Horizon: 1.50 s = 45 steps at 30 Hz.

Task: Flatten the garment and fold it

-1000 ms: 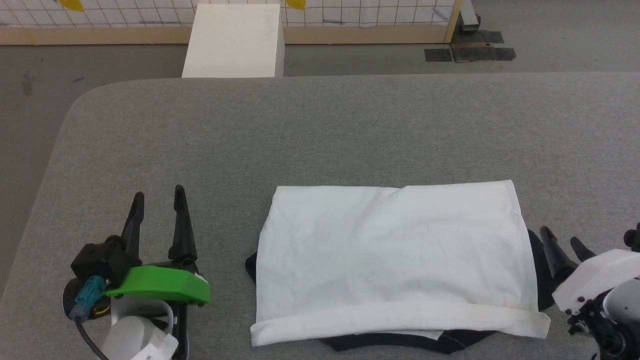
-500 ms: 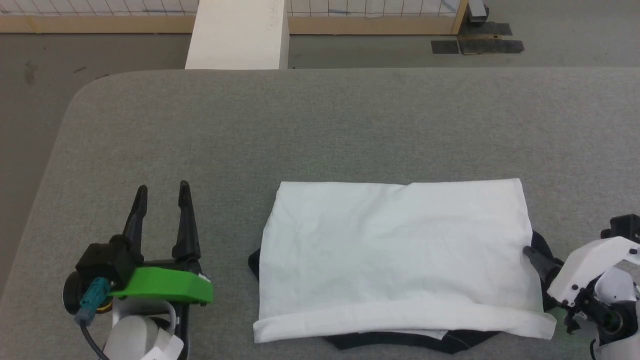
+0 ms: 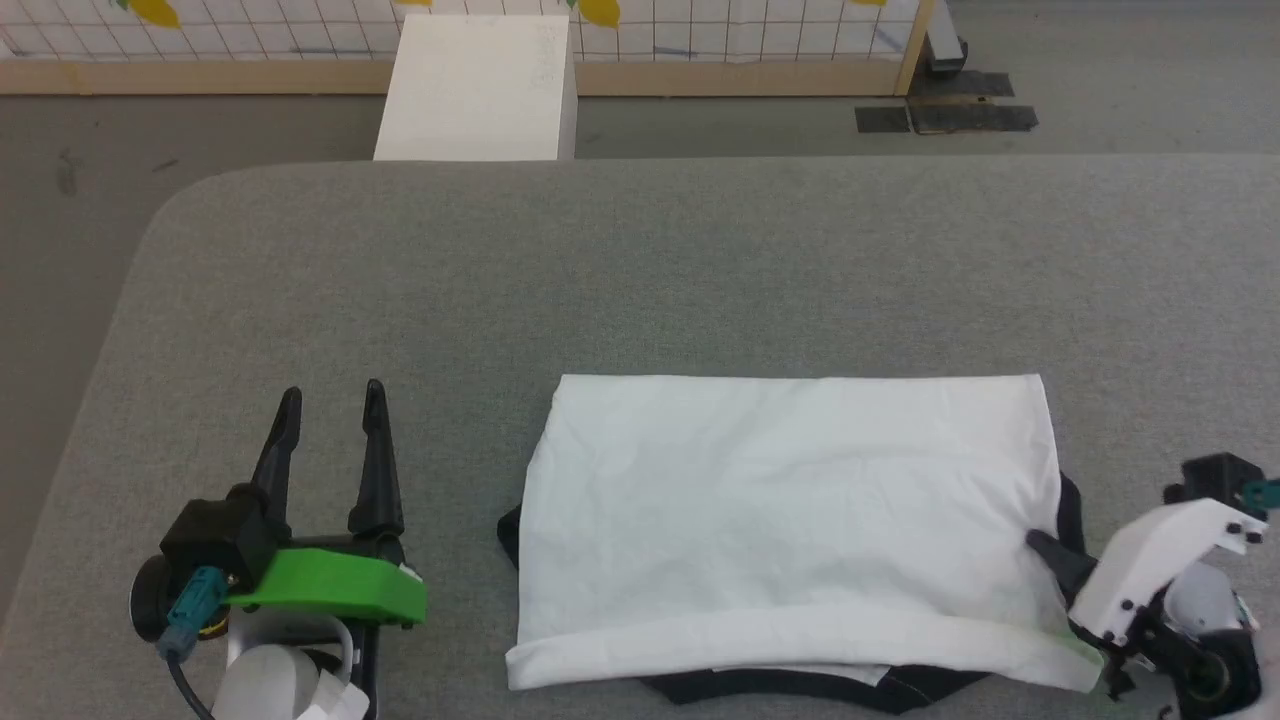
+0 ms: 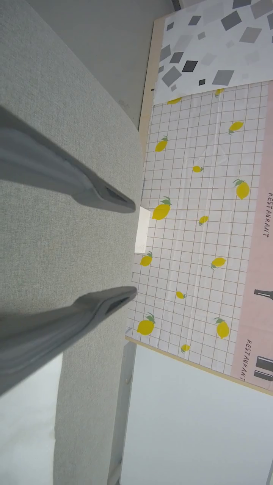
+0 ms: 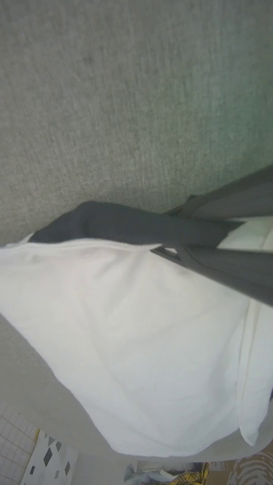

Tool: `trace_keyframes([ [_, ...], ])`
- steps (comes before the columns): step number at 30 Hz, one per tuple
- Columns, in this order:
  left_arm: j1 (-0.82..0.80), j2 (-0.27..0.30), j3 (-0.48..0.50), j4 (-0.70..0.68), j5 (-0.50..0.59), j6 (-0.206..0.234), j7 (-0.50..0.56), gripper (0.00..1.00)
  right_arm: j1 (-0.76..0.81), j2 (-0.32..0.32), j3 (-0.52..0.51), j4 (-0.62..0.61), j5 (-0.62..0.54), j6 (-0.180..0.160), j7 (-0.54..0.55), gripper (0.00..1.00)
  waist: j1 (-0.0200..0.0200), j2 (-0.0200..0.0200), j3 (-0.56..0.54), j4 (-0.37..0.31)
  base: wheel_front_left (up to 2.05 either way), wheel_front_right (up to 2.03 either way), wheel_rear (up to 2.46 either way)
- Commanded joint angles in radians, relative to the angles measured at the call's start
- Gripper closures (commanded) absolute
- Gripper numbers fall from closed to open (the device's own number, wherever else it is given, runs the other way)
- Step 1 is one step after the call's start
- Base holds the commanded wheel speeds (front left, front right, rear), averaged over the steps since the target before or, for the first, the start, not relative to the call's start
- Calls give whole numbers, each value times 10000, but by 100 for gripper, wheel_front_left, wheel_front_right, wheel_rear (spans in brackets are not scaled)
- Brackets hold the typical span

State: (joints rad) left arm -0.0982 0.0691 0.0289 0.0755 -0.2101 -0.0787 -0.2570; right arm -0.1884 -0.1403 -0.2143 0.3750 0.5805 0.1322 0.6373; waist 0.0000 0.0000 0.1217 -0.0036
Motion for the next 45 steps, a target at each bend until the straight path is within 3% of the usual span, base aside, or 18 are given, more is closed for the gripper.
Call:
trace_keyframes([
  [1, 109, -48, 20, 60, 81, -59, -47, 0, 255, -79, -168, -122, -90, -15, -175, 100, 0, 0, -123, -33, 0, 0, 0],
  [10, 276, -120, -29, 238, 61, -171, -47, 0, 944, -393, -2193, -641, -2206, -15, -1218, 100, 0, 0, -355, -138, 0, 0, 0],
  [15, 272, -138, -52, 280, 73, -217, -47, 0, 1134, -173, -2393, -1395, -2930, -15, -1258, 100, 0, 0, -331, -159, 0, 0, 0],
  [23, 221, -152, -57, 351, 141, -282, -47, 0, 1861, 498, -761, -4989, -3319, -15, 145, 100, 0, 0, -338, -132, 0, 0, 0],
  [29, 109, -161, -107, 395, 175, -320, -47, 0, 1883, 479, 2024, -7105, -3694, -15, 1488, 100, 0, 0, -265, -72, 0, 0, 0],
  [32, 9, -165, -154, 425, 184, -335, -47, 0, 1514, 328, 3252, -7013, -3812, -15, 1738, 100, 0, 0, -203, 11, 0, 0, 0],
  [37, -155, -172, -237, 457, 151, -368, -47, 0, 659, 378, 4936, -5633, -3778, -15, 1616, 100, 0, 0, -11, 235, 0, 0, 0],
  [45, -339, -181, -305, 481, 117, -392, -47, 0, -397, 794, 6013, -2745, -3336, -15, 892, 100, 0, 0, 295, 602, 0, 0, 0],
])
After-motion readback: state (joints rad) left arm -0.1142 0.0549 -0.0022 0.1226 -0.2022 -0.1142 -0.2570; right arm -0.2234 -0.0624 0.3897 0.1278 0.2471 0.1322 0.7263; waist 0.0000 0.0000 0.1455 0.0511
